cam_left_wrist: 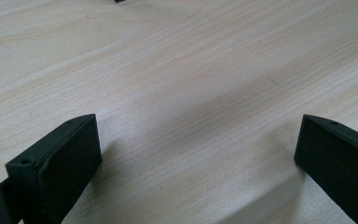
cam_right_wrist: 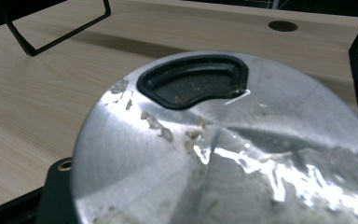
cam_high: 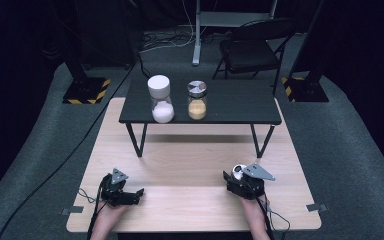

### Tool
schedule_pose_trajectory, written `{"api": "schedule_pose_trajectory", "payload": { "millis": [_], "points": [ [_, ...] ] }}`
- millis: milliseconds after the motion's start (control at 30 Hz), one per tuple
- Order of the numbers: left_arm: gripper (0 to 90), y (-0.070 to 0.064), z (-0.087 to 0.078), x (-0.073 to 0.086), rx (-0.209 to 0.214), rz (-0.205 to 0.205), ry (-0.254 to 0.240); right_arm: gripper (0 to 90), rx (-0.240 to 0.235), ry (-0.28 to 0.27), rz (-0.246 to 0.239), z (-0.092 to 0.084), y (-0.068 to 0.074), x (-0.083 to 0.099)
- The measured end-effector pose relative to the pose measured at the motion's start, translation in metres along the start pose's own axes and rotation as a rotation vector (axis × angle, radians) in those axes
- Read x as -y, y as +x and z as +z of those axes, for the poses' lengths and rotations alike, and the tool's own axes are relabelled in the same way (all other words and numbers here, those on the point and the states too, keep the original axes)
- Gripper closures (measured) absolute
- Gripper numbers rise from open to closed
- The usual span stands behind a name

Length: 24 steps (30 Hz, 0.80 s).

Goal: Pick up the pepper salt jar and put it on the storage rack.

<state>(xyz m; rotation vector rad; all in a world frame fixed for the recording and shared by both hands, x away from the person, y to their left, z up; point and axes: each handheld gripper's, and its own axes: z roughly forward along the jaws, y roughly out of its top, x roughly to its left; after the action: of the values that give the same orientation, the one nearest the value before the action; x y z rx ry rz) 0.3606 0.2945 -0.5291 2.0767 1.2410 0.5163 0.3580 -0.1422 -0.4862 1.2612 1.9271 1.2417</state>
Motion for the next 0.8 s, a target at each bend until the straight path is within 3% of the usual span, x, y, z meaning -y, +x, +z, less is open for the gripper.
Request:
{"api": "schedule_pose_trajectory", "payload": {
  "millis": [800],
  "points": [
    [0.2, 0.0, 0.0, 0.0, 0.0, 0.0, 0.0, 30.4, -0.003, -0.002, 0.001, -0.012, -0.003, -0.03]
  ]
}}
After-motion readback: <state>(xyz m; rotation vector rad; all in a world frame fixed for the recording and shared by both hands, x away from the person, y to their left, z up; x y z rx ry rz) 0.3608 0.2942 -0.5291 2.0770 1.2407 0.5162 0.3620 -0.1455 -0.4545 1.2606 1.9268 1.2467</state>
